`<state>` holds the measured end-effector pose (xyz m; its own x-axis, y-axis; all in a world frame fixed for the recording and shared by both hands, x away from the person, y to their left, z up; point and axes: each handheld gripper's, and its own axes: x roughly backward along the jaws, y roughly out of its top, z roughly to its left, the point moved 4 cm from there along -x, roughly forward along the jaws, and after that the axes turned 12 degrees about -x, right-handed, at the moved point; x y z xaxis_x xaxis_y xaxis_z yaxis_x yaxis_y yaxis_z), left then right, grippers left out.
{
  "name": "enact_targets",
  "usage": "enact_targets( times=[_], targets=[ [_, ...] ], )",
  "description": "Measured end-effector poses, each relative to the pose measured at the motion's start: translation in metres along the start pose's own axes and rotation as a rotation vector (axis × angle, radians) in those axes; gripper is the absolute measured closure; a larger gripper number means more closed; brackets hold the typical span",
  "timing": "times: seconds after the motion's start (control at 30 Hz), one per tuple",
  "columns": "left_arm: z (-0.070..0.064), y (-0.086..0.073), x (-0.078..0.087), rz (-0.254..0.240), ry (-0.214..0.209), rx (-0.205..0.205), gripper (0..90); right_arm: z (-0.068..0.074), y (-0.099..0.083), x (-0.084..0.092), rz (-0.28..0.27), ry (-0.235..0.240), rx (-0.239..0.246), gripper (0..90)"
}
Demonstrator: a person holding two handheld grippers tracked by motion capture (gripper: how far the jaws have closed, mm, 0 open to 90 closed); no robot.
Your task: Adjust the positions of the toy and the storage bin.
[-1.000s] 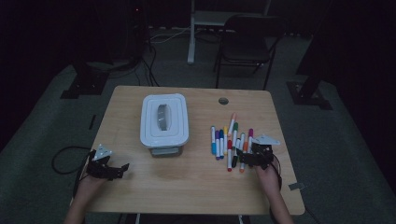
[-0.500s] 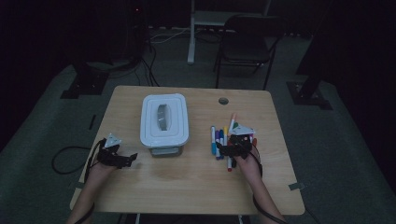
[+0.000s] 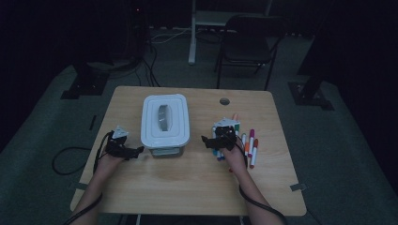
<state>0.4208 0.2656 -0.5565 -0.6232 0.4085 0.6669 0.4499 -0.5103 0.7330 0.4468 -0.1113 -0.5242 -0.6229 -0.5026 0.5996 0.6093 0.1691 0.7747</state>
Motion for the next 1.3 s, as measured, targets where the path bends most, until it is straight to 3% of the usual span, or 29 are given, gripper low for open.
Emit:
enact_targets(
  times=[0.2,0.37,0.63,1.07,1.2,1.3],
  targets=[
    [0.006,0.007,-0.010,0.009,0.013,-0.004,0.8,0.010,0.010,-0.021,0.019,0.016,-0.010,14.3],
    [0.013,0.014,-0.016,-0.006,0.010,0.024,0.8,0.020,0.021,-0.039,0.036,0.015,-0.008,14.3],
    [0.024,0.027,-0.027,0.002,0.012,0.026,0.8,0.022,0.032,-0.063,0.063,-0.007,-0.022,14.3],
    [0.045,0.044,-0.040,0.011,0.038,0.029,0.8,0.017,0.047,-0.083,0.069,-0.029,-0.046,14.4],
    [0.050,0.049,-0.044,0.001,0.045,0.052,0.8,0.018,0.054,-0.083,0.056,-0.001,-0.091,14.4],
    [0.053,0.052,-0.045,-0.004,0.051,0.055,0.8,0.018,0.057,-0.083,0.056,-0.015,-0.101,15.2]
  ],
)
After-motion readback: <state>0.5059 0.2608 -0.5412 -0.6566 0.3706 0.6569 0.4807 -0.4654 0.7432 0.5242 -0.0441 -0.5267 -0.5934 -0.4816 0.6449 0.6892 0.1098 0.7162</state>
